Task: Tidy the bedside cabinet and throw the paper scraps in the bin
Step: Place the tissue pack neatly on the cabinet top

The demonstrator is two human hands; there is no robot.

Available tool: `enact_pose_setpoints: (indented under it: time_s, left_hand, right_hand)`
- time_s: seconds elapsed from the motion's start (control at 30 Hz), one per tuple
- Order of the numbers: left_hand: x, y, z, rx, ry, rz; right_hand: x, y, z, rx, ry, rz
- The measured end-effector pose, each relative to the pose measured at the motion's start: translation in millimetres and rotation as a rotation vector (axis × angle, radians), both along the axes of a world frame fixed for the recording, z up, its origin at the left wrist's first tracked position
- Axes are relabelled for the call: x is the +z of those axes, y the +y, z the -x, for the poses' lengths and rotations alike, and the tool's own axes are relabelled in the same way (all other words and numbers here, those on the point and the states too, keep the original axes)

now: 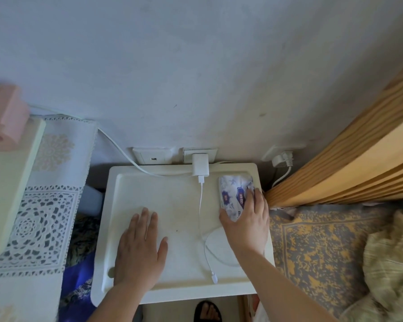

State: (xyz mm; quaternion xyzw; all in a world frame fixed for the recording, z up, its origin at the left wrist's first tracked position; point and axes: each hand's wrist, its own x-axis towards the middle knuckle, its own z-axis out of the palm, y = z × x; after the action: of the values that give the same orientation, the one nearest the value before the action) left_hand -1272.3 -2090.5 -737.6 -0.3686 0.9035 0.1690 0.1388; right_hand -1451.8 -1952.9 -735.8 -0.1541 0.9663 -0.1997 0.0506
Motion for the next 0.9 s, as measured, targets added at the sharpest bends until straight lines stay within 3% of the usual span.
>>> enact_pose_setpoints:
  time_s: [0.27, 0.43, 0.73, 0.9]
  left_hand:
    - [2.2, 1.6, 0.1, -0.004, 0.023, 0.025]
    - [-0.6, 1.7, 0.1, -0.002, 0.006, 0.024]
    - [-0.6, 1.4, -0.9, -0.011, -0.002, 0.017]
    - [1.4, 1.5, 0.6, -0.019, 0.0, 0.022]
  right_hand:
    - [4.7, -10.4, 11.2, 0.027, 0.006, 0.02]
    - [12.3, 20.6, -21.9, 0.072, 0.043, 0.152]
    - [-9.9, 64.7, -92.7, 0.107, -0.139, 0.016]
    - [-8.5, 61.2, -103.7, 0.156, -0.135, -0.023]
